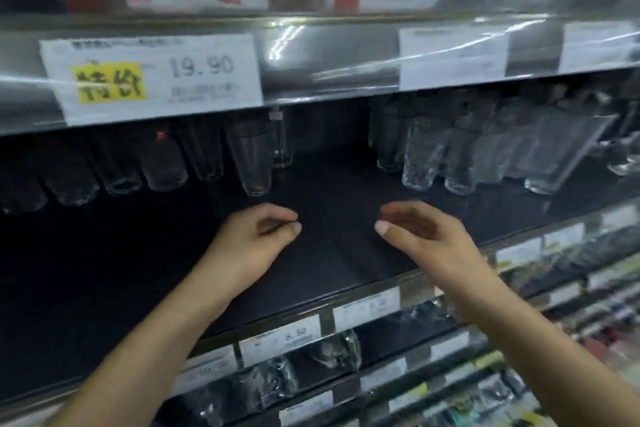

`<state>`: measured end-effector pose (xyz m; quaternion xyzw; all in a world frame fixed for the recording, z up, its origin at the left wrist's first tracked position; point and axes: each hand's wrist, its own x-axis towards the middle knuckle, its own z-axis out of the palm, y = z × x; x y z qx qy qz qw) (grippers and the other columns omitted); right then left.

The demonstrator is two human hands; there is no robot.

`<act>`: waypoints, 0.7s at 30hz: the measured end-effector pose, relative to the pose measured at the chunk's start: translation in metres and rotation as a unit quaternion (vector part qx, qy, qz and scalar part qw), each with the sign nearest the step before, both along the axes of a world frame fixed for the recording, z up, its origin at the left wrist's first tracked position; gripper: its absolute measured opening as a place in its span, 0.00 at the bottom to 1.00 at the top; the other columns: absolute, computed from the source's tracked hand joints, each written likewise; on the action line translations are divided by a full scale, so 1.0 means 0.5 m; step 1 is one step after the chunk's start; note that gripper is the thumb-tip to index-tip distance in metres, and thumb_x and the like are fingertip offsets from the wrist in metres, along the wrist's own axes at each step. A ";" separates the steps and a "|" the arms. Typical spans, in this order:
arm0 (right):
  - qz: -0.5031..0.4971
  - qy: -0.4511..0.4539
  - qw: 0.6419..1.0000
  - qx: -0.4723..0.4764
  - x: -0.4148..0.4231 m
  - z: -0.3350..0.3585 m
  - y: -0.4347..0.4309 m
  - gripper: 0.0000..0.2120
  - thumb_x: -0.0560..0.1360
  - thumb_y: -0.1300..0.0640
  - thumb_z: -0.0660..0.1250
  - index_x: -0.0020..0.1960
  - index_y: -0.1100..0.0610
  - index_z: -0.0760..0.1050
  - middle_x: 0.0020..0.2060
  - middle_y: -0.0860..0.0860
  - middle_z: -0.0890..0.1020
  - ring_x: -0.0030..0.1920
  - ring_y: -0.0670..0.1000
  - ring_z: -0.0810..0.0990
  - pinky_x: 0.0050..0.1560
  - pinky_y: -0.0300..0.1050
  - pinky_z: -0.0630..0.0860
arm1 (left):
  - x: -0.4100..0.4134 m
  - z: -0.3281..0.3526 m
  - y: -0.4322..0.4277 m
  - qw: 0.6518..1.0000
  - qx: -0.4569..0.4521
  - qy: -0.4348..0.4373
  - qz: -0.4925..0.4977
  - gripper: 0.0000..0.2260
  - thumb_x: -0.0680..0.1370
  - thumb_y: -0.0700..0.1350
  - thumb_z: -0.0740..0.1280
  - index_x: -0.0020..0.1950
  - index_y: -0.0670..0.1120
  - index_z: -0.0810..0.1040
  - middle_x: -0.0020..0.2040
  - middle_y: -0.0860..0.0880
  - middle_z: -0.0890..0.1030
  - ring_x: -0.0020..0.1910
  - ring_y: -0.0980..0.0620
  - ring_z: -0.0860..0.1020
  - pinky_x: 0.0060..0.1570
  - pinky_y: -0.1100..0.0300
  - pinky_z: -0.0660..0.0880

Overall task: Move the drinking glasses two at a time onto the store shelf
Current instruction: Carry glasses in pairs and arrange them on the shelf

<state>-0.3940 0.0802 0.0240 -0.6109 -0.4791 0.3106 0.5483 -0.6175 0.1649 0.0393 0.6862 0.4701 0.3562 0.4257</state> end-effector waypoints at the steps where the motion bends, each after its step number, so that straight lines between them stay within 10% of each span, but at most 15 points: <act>1: -0.016 0.008 1.000 0.005 0.020 0.001 -0.038 0.10 0.72 0.55 0.75 0.54 0.50 0.82 0.47 0.41 0.86 0.50 0.37 0.83 0.47 0.29 0.76 | 0.017 0.003 -0.025 1.000 0.000 -0.024 -0.011 0.05 0.77 0.43 0.70 0.51 0.52 0.83 0.48 0.58 0.83 0.45 0.71 0.79 0.41 0.80 0.70; 8: -0.141 0.042 0.989 0.031 0.163 0.000 -0.225 0.19 0.65 0.48 0.75 0.55 0.47 0.81 0.51 0.44 0.85 0.55 0.44 0.83 0.58 0.45 0.76 | 0.203 0.017 -0.132 0.993 0.003 -0.099 -0.066 0.06 0.77 0.42 0.70 0.49 0.52 0.84 0.47 0.62 0.84 0.48 0.70 0.80 0.42 0.81 0.70; 21: -0.230 0.049 0.971 0.038 0.561 0.017 -0.407 0.16 0.67 0.45 0.73 0.55 0.44 0.81 0.50 0.38 0.85 0.53 0.39 0.82 0.56 0.44 0.75 | 0.633 0.014 -0.286 0.988 -0.017 -0.121 -0.094 0.06 0.77 0.41 0.70 0.49 0.51 0.84 0.47 0.59 0.85 0.47 0.65 0.82 0.43 0.73 0.74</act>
